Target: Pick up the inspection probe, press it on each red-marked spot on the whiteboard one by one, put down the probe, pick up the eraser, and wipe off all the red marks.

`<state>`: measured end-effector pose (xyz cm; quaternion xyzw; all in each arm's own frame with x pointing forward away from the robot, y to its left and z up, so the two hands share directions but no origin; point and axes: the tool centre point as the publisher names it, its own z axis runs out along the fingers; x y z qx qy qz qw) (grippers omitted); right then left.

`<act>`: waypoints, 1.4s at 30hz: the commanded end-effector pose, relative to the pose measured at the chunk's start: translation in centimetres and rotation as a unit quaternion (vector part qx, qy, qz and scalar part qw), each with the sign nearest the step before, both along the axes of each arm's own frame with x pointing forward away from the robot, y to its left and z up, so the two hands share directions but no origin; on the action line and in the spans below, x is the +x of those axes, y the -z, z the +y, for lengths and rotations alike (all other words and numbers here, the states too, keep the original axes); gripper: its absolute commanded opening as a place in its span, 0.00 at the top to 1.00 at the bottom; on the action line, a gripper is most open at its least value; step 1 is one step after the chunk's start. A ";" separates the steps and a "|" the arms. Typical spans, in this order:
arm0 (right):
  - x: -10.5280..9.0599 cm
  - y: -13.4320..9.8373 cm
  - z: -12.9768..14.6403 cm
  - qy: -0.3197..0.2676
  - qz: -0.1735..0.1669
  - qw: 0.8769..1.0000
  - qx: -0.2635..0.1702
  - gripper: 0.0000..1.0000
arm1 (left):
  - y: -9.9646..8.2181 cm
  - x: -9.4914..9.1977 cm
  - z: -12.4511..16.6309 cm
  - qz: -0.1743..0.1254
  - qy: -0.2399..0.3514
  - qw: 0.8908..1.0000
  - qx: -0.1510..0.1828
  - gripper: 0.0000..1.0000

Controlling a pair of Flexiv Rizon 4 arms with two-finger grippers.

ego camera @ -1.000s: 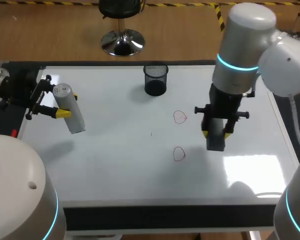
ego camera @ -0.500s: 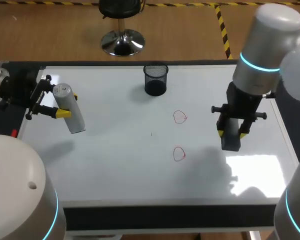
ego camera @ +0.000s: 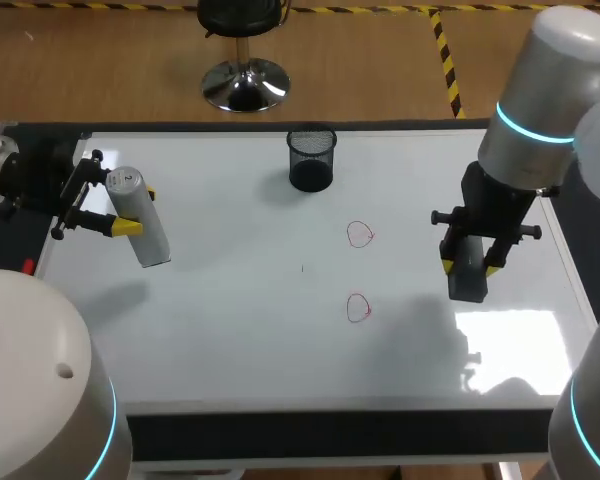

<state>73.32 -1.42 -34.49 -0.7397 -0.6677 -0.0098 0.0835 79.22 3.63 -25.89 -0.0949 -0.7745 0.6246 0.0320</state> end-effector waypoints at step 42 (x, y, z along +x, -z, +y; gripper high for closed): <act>-0.1 -0.1 -0.2 -0.001 -0.002 1.000 0.002 1.00 | -0.1 -1.9 -7.2 0.007 0.016 1.000 -0.004 1.00</act>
